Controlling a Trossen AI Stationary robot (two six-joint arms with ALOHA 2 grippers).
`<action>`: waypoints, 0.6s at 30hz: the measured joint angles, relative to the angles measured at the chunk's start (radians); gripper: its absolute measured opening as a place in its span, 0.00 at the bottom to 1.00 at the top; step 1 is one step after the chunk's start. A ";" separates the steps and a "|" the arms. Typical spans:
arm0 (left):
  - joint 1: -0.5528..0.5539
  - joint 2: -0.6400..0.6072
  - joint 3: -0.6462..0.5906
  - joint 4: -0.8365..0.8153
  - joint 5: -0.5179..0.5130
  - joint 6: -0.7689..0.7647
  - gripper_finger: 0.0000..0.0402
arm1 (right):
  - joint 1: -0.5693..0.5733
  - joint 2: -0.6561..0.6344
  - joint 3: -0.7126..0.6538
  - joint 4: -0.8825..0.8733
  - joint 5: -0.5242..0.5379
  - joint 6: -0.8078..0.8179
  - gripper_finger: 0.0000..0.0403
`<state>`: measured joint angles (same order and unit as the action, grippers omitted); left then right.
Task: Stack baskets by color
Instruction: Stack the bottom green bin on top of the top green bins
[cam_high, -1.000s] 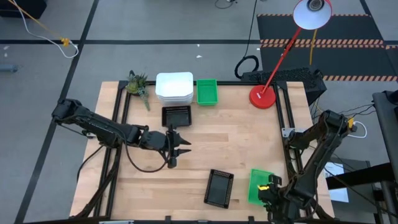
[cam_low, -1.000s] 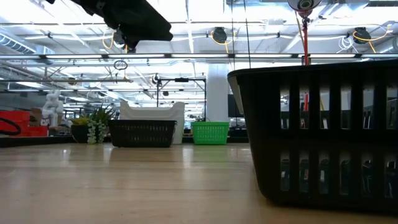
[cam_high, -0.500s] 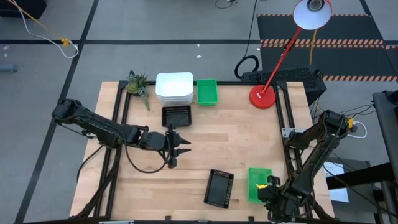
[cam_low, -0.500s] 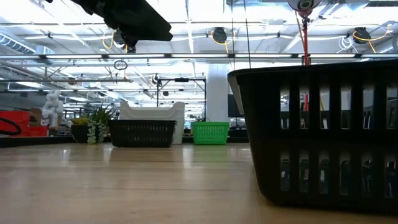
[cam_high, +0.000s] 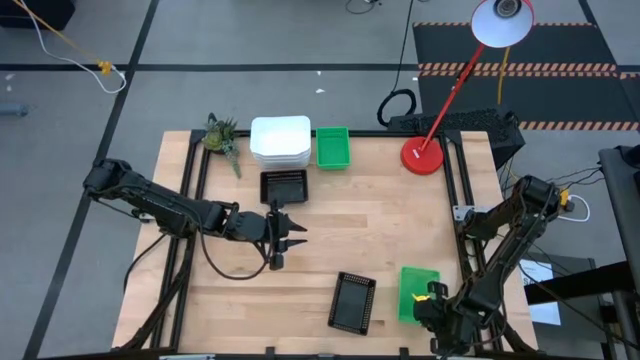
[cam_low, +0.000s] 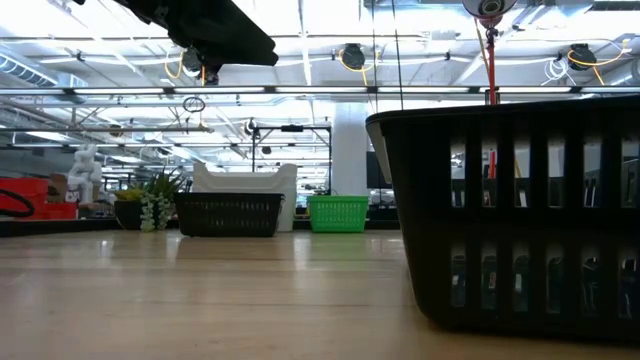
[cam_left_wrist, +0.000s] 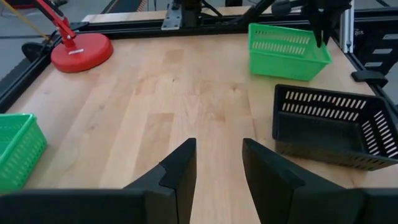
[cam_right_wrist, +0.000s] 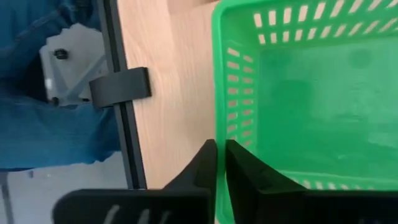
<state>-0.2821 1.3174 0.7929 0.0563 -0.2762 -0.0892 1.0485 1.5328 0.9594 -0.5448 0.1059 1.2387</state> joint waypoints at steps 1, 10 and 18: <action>0.000 0.000 0.000 0.000 0.000 0.004 0.33 | 0.000 -0.001 -0.011 0.010 0.004 -0.002 0.02; 0.002 -0.001 0.000 0.000 0.001 0.090 0.33 | -0.060 -0.032 0.010 -0.115 0.054 -0.098 0.01; 0.036 -0.003 0.000 -0.001 -0.005 0.180 0.33 | -0.159 -0.050 0.148 -0.417 0.111 -0.237 0.01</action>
<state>-0.2461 1.3140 0.7929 0.0555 -0.2809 0.0907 0.8891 1.4826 1.1071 -0.9617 0.2165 1.0020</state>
